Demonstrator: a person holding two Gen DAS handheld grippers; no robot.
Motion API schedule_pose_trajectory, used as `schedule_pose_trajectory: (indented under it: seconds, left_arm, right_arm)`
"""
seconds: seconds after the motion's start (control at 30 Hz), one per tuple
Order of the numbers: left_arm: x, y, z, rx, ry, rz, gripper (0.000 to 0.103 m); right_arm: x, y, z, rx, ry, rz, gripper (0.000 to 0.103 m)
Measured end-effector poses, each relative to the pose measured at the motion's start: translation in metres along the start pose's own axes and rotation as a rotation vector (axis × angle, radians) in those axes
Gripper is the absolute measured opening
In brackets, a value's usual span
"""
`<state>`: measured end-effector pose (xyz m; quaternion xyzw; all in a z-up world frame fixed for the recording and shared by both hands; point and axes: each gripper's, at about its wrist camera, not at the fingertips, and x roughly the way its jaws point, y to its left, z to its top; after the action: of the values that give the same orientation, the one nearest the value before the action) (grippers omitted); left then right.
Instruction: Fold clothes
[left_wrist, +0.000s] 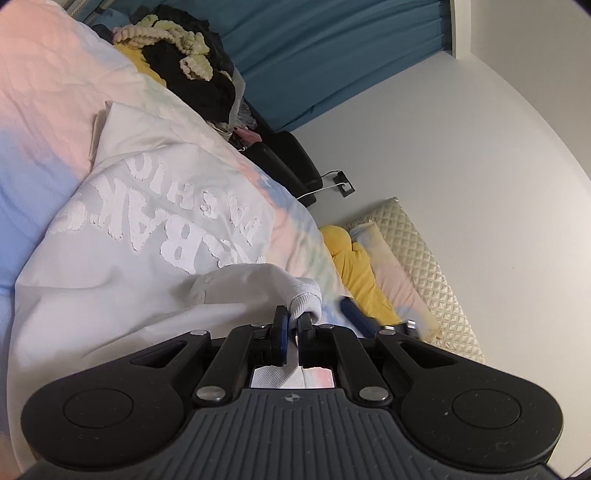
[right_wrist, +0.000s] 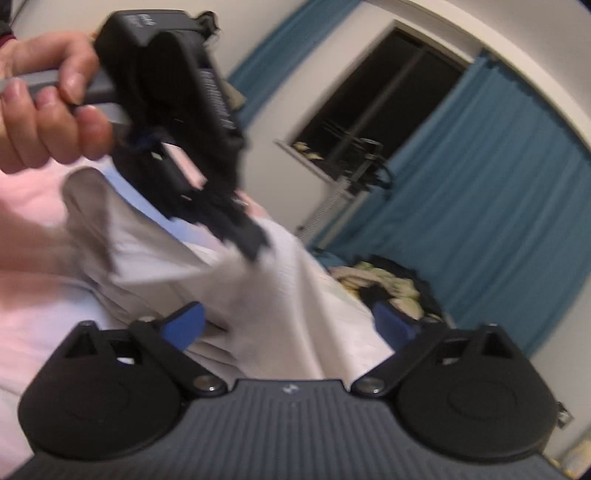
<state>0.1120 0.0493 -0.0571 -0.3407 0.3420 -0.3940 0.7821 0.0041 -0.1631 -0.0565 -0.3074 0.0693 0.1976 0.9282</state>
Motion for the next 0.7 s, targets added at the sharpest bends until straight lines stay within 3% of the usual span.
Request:
schedule_pose_trajectory:
  seconds: [0.07,0.1,0.17,0.23,0.27,0.3,0.33,0.37,0.63,0.7]
  left_arm:
    - [-0.001,0.0,0.001,0.004,-0.004,0.003,0.006]
    - [-0.002,0.0,0.001,0.007,-0.007,0.006,0.006]
    - [-0.004,0.0,0.002,0.024,-0.023,0.035,0.006]
    - [-0.006,-0.002,0.001,0.057,-0.042,0.074,0.009]
    - [-0.007,-0.01,-0.004,0.113,-0.05,0.098,0.012]
    - [-0.008,-0.017,-0.009,0.168,-0.057,0.121,0.03]
    - [-0.009,-0.024,-0.014,0.223,-0.065,0.145,0.061]
    - [-0.011,-0.031,-0.019,0.278,-0.073,0.168,0.071]
    - [-0.02,-0.089,-0.058,0.721,-0.135,0.354,0.074]
    - [-0.012,-0.099,-0.077,0.85,-0.099,0.396,0.074]
  right_arm:
    - [0.011,0.001,-0.001,0.037,0.014,0.022,0.067]
    - [0.016,0.001,-0.002,0.056,0.021,0.032,0.054]
    - [0.027,0.002,-0.003,0.093,0.034,0.054,0.04]
    - [0.035,-0.004,-0.006,0.165,0.044,0.07,0.012]
    - [0.036,-0.012,-0.009,0.218,0.044,0.063,0.011]
    - [0.035,-0.023,-0.01,0.282,0.037,0.058,0.011]
    - [0.033,-0.034,-0.012,0.347,0.028,0.053,0.011]
    - [0.031,-0.045,-0.014,0.409,0.019,0.045,0.011]
    - [0.026,-0.103,-0.033,0.701,0.013,0.015,0.011]
    - [0.026,-0.11,-0.031,0.737,0.018,0.013,0.011]
